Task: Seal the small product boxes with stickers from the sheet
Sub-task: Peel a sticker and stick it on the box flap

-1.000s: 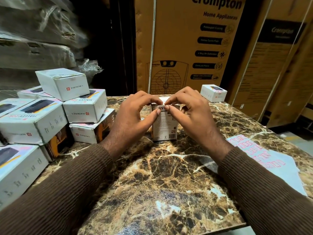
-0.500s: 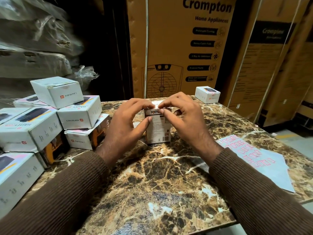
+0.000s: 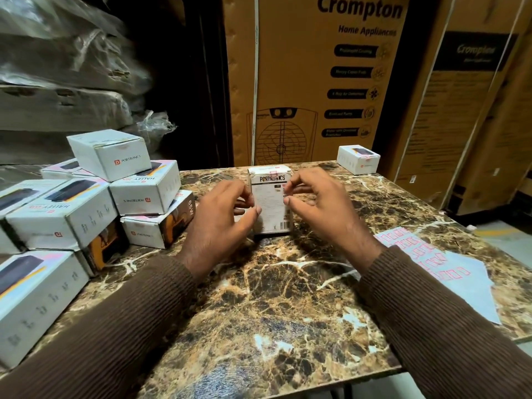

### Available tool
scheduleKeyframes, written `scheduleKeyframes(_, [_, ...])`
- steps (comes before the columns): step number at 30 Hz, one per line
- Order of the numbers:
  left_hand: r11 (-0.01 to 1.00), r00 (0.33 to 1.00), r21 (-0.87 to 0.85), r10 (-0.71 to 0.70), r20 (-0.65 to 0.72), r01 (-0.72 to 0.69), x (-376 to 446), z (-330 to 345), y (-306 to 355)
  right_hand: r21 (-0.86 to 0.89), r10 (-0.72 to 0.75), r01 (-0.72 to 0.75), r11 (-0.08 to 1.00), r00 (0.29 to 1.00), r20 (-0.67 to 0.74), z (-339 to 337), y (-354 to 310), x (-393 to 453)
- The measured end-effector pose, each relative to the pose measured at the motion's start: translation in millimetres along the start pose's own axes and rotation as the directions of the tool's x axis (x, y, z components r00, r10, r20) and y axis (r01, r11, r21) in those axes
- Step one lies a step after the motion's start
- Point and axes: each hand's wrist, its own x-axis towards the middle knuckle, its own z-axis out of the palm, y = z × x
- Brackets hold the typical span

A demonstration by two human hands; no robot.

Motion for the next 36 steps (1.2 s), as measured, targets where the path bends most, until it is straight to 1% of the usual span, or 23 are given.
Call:
scheduleKeyframes(3, [0.996, 0.999, -0.084, -0.025, 0.041, 0.029, 1, 2, 0, 0.103, 0.055, -0.056, 0.993, 0.998, 0.004, 0, 1, 1])
scheduleKeyframes(5, [0.987, 0.996, -0.145, -0.068, 0.062, 0.077, 1, 0, 1, 0.148, 0.082, -0.081, 0.986, 0.997, -0.006, 0, 2, 1])
scheduleKeyframes(9, [0.927, 0.979, -0.317, -0.176, 0.1, 0.199, 1, -6, 5, 0.304, 0.188, -0.191, 0.933, 0.981, 0.041, 0, 6, 3])
scheduleKeyframes(11, [0.906, 0.968, -0.343, -0.214, 0.131, 0.247, 1, -6, 4, 0.277, 0.216, -0.229, 0.933, 0.973, 0.076, 1, 8, 4])
scheduleKeyframes(14, [0.892, 0.947, -0.328, -0.257, 0.194, 0.31, 1, -5, 3, 0.227, 0.257, -0.285, 0.931, 0.955, 0.146, 2, 8, 2])
scheduleKeyframes(16, [0.888, 0.936, -0.313, -0.277, 0.219, 0.336, 2, -4, 2, 0.193, 0.276, -0.304, 0.933, 0.948, 0.162, 3, 8, 1])
scheduleKeyframes(18, [0.892, 0.931, -0.289, -0.288, 0.226, 0.347, 2, -4, 1, 0.16, 0.269, -0.294, 0.942, 0.95, 0.16, 2, 7, 0])
scheduleKeyframes(22, [0.927, 0.943, -0.207, -0.276, 0.186, 0.312, 2, -4, 1, 0.046, 0.218, -0.225, 0.973, 0.968, 0.121, 1, 7, -1])
scheduleKeyframes(24, [0.951, 0.957, -0.15, -0.25, 0.146, 0.272, 2, -6, 4, 0.021, 0.193, -0.196, 0.98, 0.975, 0.109, -2, 4, -1])
scheduleKeyframes(27, [0.969, 0.972, -0.103, -0.218, 0.09, 0.227, 1, -10, 8, 0.028, 0.141, -0.147, 0.989, 0.978, 0.154, -9, -2, -1])
scheduleKeyframes(29, [0.968, 0.97, -0.097, -0.221, 0.097, 0.23, 1, -12, 10, 0.032, 0.134, -0.146, 0.989, 0.962, 0.236, -11, -4, -2])
scheduleKeyframes(31, [0.972, 0.966, -0.052, -0.218, 0.138, 0.227, 0, -11, 10, -0.051, 0.134, -0.125, 0.991, 0.95, 0.282, -9, -4, -4])
scheduleKeyframes(33, [0.975, 0.962, -0.023, -0.215, 0.166, 0.222, -1, -9, 9, -0.113, 0.131, -0.103, 0.988, 0.953, 0.273, -6, -3, -6])
scheduleKeyframes(36, [0.979, 0.971, -0.017, -0.199, 0.135, 0.203, -2, -6, 7, -0.143, 0.089, -0.059, 0.988, 0.972, 0.218, -4, -2, -6])
